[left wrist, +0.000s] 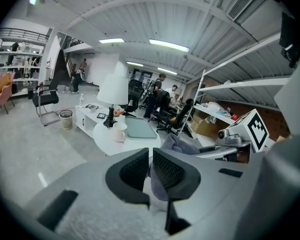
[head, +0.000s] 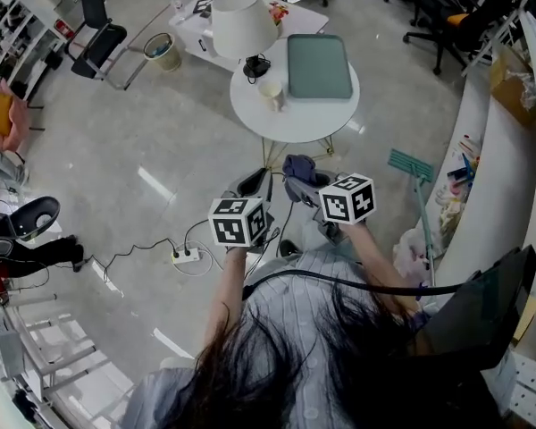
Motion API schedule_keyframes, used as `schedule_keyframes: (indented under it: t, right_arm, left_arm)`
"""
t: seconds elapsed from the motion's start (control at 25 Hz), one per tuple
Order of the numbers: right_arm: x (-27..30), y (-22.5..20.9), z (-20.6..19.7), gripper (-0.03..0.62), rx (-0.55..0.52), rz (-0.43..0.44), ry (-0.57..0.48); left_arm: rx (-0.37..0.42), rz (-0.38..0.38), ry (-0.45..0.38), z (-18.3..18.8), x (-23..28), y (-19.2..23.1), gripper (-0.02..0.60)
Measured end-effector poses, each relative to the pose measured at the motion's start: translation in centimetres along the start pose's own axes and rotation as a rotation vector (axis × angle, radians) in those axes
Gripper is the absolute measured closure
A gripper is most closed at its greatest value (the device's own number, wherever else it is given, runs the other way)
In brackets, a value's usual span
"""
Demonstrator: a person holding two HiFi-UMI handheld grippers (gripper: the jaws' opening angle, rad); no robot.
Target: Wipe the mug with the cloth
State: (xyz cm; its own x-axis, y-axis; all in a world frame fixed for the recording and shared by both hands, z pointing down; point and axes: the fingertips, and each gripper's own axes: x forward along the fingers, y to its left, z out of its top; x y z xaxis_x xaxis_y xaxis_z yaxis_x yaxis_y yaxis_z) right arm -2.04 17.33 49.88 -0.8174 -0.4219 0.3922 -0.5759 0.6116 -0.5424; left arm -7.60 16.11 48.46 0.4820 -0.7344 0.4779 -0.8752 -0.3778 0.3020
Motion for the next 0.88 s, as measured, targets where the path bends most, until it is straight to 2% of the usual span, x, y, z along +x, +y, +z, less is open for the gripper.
schedule_keyframes:
  t: [0.6, 0.88]
  right_arm:
    - [0.7, -0.3, 1.7, 0.513, -0.022, 0.0, -0.001]
    - [1.3, -0.6, 2.5, 0.513, -0.033, -0.003, 0.003]
  left_arm:
    - [0.026, 0.0, -0.029, 2.1, 0.2, 0.5, 0.543]
    - [0.0, 0.032, -0.042, 2.5, -0.2, 2.3, 0.543]
